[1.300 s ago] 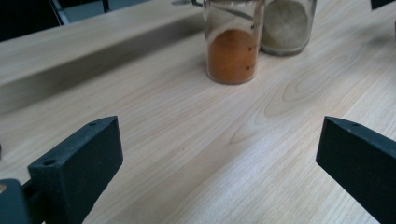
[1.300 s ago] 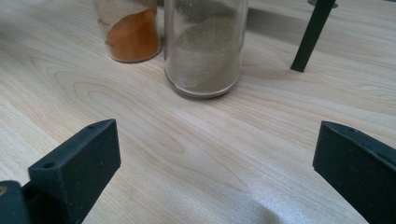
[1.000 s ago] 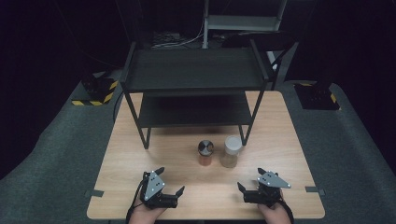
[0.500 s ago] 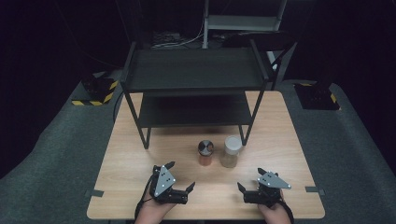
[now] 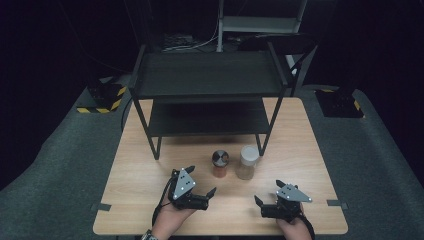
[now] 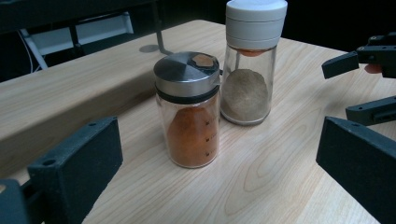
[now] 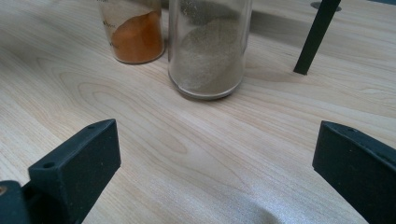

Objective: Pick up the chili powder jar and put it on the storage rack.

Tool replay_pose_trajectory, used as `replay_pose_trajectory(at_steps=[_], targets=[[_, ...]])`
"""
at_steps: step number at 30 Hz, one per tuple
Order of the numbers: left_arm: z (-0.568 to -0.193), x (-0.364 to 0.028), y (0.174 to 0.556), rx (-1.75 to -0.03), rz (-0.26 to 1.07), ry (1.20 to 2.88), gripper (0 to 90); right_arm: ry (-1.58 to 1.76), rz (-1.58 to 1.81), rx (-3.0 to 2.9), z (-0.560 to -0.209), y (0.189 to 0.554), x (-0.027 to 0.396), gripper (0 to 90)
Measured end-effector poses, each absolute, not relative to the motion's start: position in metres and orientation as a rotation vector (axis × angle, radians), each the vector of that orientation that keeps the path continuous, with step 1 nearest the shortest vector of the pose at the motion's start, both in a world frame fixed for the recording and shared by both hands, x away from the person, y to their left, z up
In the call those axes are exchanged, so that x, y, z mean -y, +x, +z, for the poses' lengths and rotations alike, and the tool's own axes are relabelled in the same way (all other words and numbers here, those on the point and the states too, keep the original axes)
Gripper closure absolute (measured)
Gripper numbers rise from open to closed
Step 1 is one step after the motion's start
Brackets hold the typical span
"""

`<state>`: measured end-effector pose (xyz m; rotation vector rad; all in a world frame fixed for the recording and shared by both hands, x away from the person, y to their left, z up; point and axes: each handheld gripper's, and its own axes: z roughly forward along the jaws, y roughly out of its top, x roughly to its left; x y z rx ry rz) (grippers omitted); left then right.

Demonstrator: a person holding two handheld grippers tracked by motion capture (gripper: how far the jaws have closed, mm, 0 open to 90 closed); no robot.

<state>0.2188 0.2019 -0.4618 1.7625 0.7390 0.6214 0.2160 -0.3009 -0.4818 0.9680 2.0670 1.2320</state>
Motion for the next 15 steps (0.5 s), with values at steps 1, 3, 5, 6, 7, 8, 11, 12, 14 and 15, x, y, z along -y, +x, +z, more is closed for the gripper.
replay_pose_trajectory(at_steps=[1, 3, 5, 6, 7, 8, 11, 12, 14, 15], targets=[[-0.462, -0.201, 0.221, -0.737, 0.618, 1.763, 0.3, 0.966, 1.233, -2.068, -0.482, 0.216, 0.301, 0.1], [-0.462, -0.199, 0.224, -0.731, 0.617, 1.764, 0.3, 0.966, 1.232, -2.069, -0.482, 0.216, 0.301, 0.1], [-0.461, -0.197, 0.227, -0.732, 0.614, 1.762, 0.3, 0.965, 1.232, -2.070, -0.482, 0.216, 0.301, 0.1], [-0.460, -0.197, 0.228, -0.729, 0.616, 1.765, 0.4, 0.968, 1.231, -2.071, -0.481, 0.216, 0.301, 0.1], [-0.460, -0.196, 0.229, -0.728, 0.617, 1.766, 0.4, 0.968, 1.231, -2.071, -0.481, 0.216, 0.301, 0.1], [-0.459, -0.195, 0.231, -0.727, 0.616, 1.766, 0.3, 0.967, 1.231, -2.071, -0.481, 0.216, 0.301, 0.1], [-0.458, -0.192, 0.235, -0.728, 0.614, 1.763, 0.3, 0.965, 1.232, -2.070, -0.482, 0.216, 0.301, 0.1], [-0.458, -0.191, 0.236, -0.729, 0.613, 1.761, 0.4, 0.967, 1.232, -2.071, -0.482, 0.216, 0.301, 0.1], [-0.458, -0.190, 0.239, -0.722, 0.620, 1.762, 0.3, 0.962, 1.233, -2.071, -0.482, 0.216, 0.301, 0.1], [-0.458, -0.188, 0.240, -0.723, 0.621, 1.763, 0.4, 0.962, 1.233, -2.070, -0.482, 0.216, 0.301, 0.1]])
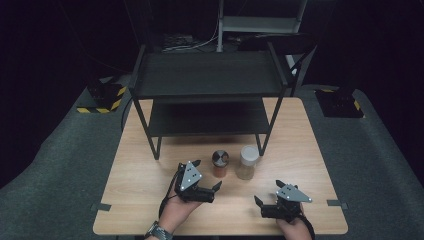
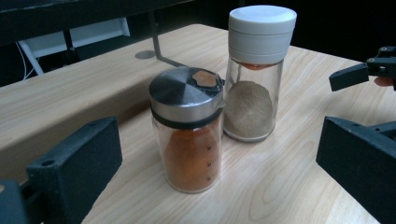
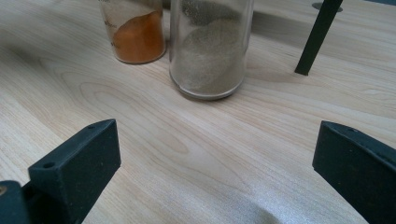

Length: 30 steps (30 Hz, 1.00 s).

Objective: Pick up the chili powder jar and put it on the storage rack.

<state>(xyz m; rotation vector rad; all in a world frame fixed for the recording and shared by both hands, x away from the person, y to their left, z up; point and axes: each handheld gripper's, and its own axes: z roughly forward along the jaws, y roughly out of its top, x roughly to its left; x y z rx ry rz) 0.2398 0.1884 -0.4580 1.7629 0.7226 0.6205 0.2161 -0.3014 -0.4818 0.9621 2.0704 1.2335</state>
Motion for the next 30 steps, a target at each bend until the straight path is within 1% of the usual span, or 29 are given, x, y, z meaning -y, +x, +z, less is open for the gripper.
replay_pose_trajectory(at_steps=[16, 23, 30], targets=[[-0.463, -0.173, 0.265, -0.754, 0.596, 1.742, 1.4, 0.958, 1.240, -2.072, -0.482, 0.216, 0.303, 0.1], [-0.465, -0.167, 0.276, -0.772, 0.595, 1.731, 4.6, 0.959, 1.246, -2.073, -0.482, 0.217, 0.303, 0.1], [-0.468, -0.164, 0.286, -0.772, 0.579, 1.732, 11.2, 0.959, 1.250, -2.072, -0.482, 0.217, 0.304, 0.1]])
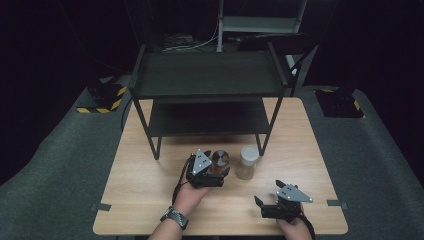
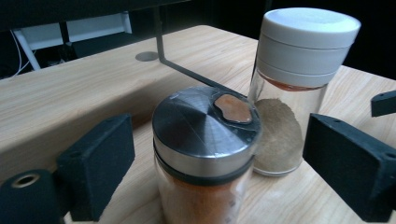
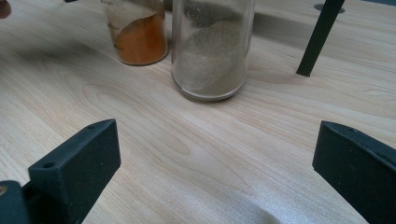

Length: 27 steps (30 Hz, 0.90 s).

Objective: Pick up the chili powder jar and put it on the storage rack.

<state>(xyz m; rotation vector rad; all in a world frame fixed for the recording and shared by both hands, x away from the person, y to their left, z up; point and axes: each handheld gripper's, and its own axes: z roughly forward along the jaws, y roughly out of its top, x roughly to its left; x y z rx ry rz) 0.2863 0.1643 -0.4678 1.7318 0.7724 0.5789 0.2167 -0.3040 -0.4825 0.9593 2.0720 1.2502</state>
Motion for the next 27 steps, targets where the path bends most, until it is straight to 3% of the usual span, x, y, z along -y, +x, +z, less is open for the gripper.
replay_pose_trajectory(at_steps=[27], targets=[[-0.479, -0.159, 0.297, -0.760, 0.599, 1.717, 33.6, 0.959, 1.261, -2.072, -0.483, 0.217, 0.306, 0.2]])
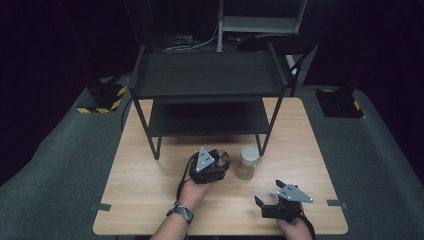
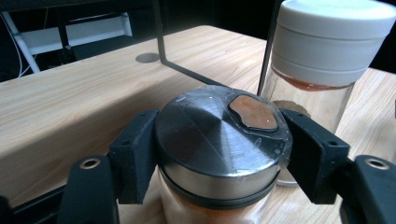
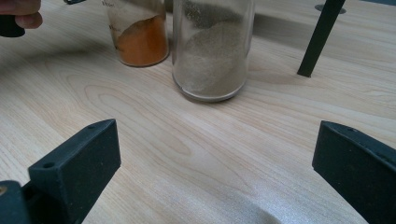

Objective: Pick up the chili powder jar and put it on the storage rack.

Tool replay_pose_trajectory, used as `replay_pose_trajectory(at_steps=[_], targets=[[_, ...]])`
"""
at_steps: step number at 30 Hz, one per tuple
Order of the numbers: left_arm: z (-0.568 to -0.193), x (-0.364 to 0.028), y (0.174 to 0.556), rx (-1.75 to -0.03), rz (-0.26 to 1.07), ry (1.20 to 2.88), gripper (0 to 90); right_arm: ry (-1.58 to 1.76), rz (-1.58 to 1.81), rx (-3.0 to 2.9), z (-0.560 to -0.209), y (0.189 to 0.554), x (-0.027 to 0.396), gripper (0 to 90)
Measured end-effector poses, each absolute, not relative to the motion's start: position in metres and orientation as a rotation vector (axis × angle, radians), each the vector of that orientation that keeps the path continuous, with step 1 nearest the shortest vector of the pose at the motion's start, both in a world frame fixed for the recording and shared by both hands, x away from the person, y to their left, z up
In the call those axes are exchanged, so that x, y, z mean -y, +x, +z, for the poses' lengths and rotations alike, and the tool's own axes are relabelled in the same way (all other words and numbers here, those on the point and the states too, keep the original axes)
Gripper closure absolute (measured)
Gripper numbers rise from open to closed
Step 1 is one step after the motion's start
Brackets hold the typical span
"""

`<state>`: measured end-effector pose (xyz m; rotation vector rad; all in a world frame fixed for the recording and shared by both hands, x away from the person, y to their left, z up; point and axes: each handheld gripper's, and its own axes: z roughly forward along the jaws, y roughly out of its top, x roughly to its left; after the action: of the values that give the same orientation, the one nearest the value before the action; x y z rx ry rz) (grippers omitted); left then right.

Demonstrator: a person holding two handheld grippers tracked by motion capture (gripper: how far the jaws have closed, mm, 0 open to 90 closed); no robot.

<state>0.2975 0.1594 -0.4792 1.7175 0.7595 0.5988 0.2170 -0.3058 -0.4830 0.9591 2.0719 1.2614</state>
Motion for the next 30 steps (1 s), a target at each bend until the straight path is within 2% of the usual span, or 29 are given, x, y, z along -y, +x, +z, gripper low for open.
replay_pose_trajectory(at_steps=[16, 30], targets=[[-0.481, -0.168, 0.294, -0.753, 0.568, 1.683, 34.7, 0.966, 1.266, -2.071, -0.483, 0.217, 0.306, 0.2], [-0.462, -0.194, 0.266, -0.729, 0.623, 1.602, 34.7, 0.966, 1.258, -2.070, -0.483, 0.217, 0.305, 0.2]])
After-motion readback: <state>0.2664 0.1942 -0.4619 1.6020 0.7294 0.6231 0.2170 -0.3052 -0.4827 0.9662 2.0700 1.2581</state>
